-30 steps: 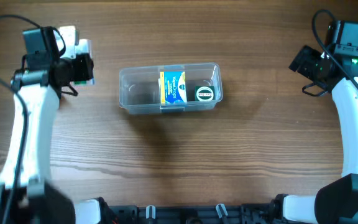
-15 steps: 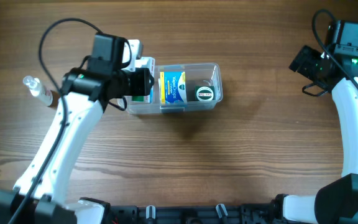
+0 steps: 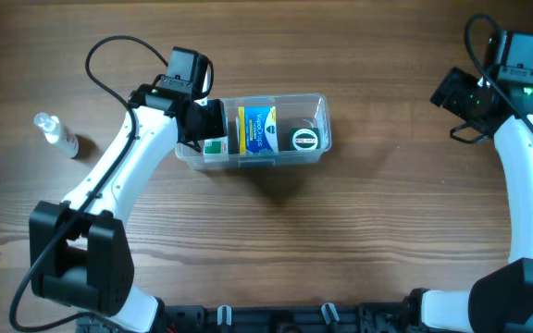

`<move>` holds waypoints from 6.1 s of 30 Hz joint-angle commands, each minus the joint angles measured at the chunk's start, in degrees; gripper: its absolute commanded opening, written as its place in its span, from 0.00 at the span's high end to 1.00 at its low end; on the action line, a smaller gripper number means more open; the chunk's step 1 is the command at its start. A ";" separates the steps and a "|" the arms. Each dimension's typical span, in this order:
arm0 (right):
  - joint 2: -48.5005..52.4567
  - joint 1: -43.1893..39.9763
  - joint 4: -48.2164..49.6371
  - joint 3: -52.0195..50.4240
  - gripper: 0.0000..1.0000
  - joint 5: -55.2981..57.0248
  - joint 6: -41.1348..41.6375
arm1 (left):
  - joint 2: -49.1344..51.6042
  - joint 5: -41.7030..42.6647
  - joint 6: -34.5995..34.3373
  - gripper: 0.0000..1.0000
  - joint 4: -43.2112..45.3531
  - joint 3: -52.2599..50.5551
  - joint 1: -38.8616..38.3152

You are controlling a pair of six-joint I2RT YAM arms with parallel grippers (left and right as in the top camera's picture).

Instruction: Pack container

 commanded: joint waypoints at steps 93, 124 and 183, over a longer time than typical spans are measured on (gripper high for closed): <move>0.63 0.02 0.55 -0.20 0.00 -0.33 0.02 | 6.51 -4.37 29.44 0.75 2.36 8.70 43.28; 0.63 0.02 0.55 -0.20 0.00 -0.33 0.02 | -12.66 16.33 18.99 0.70 -4.81 10.84 6.86; 0.63 0.02 0.55 -0.20 0.00 -0.33 0.00 | -51.15 -4.92 3.13 0.00 -29.68 10.62 12.87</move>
